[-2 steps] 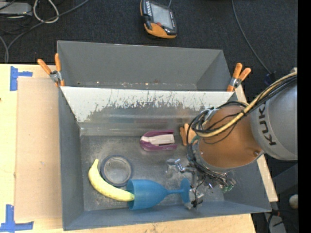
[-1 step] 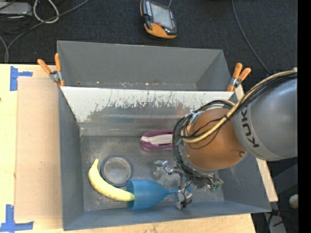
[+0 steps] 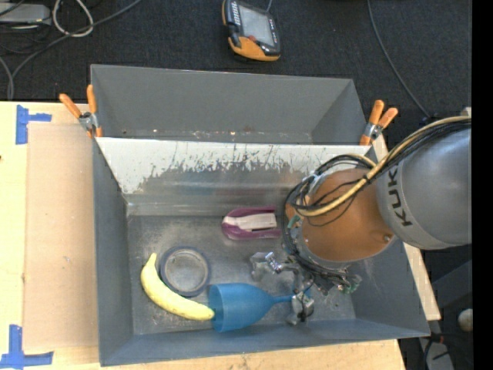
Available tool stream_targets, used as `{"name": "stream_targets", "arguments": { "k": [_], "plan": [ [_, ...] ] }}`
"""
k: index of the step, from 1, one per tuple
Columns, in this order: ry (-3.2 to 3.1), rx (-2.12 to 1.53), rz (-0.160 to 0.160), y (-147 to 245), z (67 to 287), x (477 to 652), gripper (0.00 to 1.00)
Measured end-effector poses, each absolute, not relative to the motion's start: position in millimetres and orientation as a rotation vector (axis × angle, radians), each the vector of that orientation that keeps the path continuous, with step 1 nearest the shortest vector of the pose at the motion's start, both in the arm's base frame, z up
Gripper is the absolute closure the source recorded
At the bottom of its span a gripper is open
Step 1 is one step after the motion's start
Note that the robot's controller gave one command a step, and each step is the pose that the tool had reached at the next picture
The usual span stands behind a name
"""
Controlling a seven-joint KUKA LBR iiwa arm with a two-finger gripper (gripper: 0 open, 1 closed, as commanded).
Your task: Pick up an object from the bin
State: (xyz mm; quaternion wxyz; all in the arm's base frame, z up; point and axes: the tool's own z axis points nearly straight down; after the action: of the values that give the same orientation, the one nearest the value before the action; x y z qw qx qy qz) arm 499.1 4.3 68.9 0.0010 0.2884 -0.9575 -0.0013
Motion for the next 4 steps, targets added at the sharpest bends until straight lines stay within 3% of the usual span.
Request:
{"name": "stream_targets", "arguments": {
  "k": [1,3,4],
  "plan": [
    [-3.016,0.893,-0.009,19.3,69.1,496.3,1.00],
    [-3.016,0.891,-0.010,19.7,74.1,496.0,1.00],
    [-3.009,0.886,-0.015,20.3,100.1,493.3,1.00]
  ]
}}
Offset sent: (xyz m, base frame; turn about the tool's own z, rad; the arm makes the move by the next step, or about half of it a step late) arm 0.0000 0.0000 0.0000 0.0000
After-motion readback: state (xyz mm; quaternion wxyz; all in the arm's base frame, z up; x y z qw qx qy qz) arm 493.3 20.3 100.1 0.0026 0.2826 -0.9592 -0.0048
